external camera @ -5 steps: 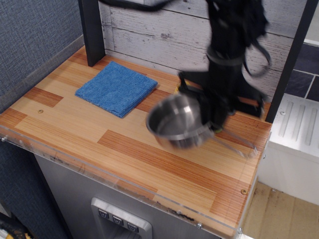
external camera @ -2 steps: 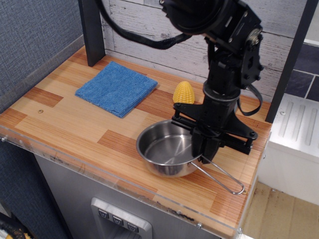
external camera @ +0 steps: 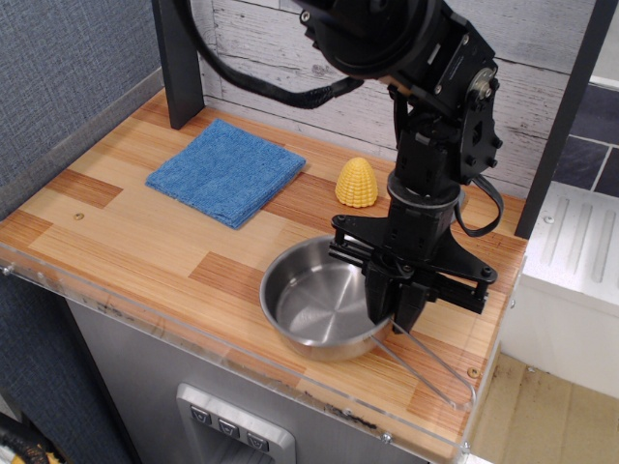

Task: PICK UP THE VESSEL AND PUT ANOTHER SIDE OF THE TABLE

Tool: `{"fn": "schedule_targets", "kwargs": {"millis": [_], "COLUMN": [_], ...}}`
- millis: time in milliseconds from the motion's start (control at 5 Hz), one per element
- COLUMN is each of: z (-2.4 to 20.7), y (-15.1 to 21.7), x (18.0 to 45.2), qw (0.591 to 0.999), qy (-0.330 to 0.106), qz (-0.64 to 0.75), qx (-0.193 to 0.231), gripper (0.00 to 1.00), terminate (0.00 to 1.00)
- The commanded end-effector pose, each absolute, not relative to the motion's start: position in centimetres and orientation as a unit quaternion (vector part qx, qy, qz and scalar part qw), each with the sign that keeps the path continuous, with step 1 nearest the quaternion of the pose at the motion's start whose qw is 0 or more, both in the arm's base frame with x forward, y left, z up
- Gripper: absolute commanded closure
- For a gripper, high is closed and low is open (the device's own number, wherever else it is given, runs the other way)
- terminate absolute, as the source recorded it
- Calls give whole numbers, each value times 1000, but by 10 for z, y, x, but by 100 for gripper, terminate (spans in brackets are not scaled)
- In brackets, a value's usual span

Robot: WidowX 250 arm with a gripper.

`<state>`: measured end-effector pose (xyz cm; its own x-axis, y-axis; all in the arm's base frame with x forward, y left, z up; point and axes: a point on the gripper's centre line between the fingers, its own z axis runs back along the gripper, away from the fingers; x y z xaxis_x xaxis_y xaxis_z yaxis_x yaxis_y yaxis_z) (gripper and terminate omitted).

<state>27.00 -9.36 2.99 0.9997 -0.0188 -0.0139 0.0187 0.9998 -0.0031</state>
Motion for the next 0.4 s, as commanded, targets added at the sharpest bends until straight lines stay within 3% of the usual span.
{"fn": "schedule_targets", "kwargs": {"millis": [0,200], "z": [109,134], "y": [-83,-54], "x": [300,303], "qw": [991,986], "qy": [-126,-149], "qz": [32,68], "qx": [-35,-15], "gripper": [0,0], "terminate": [0,0]}}
